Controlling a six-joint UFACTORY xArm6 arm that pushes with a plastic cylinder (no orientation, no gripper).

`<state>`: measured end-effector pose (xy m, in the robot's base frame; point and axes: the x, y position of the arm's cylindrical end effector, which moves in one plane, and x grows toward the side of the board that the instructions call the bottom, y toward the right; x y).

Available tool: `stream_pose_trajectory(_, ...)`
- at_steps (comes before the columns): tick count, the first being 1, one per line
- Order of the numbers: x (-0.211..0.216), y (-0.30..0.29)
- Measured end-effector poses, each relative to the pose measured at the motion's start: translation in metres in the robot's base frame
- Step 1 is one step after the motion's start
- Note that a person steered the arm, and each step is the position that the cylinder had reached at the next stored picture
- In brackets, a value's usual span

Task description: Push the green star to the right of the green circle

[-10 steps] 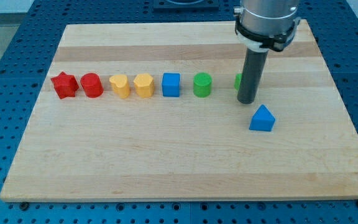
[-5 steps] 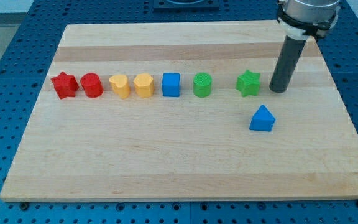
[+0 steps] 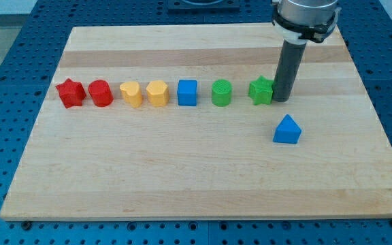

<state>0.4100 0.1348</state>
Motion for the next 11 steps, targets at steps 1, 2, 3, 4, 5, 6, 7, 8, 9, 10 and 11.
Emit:
stream_pose_trajectory(1,0.001,0.000)
stream_pose_trajectory(2,0.001,0.006)
stream_pose_trajectory(3,0.001,0.008)
stream_pose_trajectory(4,0.001,0.013)
stream_pose_trajectory(5,0.001,0.030)
stream_pose_trajectory(6,0.001,0.057)
stream_pose_trajectory(7,-0.015,0.067)
stream_pose_trajectory(8,-0.038,0.061)
stream_pose_trajectory(9,-0.050,0.038)
stream_pose_trajectory(10,-0.050,0.003)
stream_pose_trajectory(11,-0.049,-0.015)
